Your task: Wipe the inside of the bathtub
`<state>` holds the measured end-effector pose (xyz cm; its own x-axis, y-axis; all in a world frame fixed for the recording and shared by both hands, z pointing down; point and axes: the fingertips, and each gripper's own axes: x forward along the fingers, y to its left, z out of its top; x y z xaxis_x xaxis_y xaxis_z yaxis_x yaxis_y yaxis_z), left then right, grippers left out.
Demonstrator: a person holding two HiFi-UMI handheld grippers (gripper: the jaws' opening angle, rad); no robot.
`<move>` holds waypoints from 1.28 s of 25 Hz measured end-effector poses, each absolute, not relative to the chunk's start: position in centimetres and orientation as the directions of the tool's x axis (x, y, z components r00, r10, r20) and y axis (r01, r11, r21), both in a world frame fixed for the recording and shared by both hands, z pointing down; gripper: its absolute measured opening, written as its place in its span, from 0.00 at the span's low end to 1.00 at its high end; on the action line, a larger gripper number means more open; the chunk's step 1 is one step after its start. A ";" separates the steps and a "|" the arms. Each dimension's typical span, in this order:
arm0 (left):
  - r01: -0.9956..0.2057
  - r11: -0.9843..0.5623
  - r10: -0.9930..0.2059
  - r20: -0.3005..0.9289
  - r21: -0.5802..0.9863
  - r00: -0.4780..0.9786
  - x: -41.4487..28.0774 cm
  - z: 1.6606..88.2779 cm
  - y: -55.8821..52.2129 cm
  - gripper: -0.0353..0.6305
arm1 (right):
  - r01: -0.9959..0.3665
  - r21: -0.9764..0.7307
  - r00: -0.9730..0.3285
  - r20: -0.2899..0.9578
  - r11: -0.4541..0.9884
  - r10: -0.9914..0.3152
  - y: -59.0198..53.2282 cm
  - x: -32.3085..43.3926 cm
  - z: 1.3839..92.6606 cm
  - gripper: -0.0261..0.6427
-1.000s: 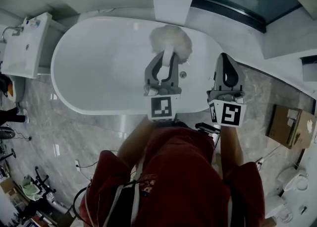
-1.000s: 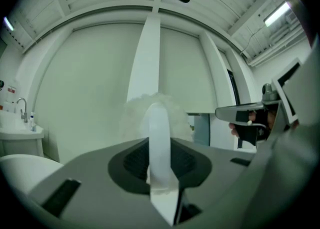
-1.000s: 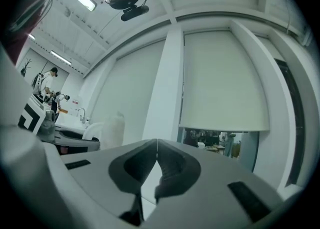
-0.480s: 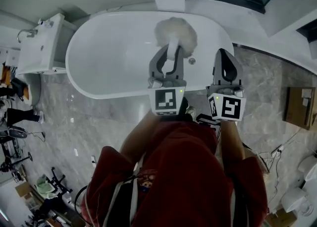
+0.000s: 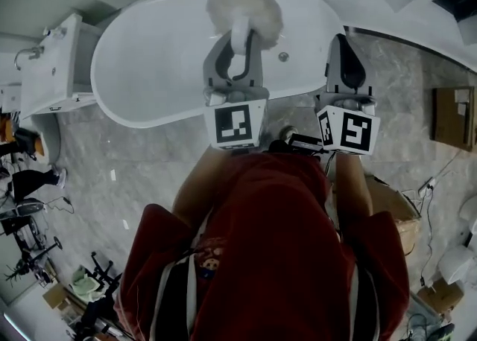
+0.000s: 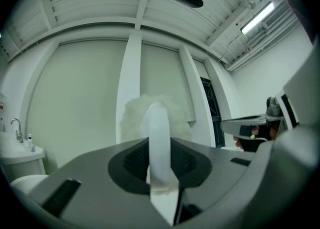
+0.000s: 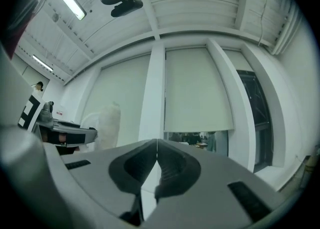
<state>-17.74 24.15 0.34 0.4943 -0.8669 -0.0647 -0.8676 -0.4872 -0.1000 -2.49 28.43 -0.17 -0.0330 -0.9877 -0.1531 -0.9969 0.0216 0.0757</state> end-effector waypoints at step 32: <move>-0.886 -0.454 -0.876 -0.136 -0.091 0.463 -27.9 -0.6 21.9 0.19 | -0.987 0.158 -0.043 -0.202 0.011 -0.978 26.4 -12.3 -2.8 0.06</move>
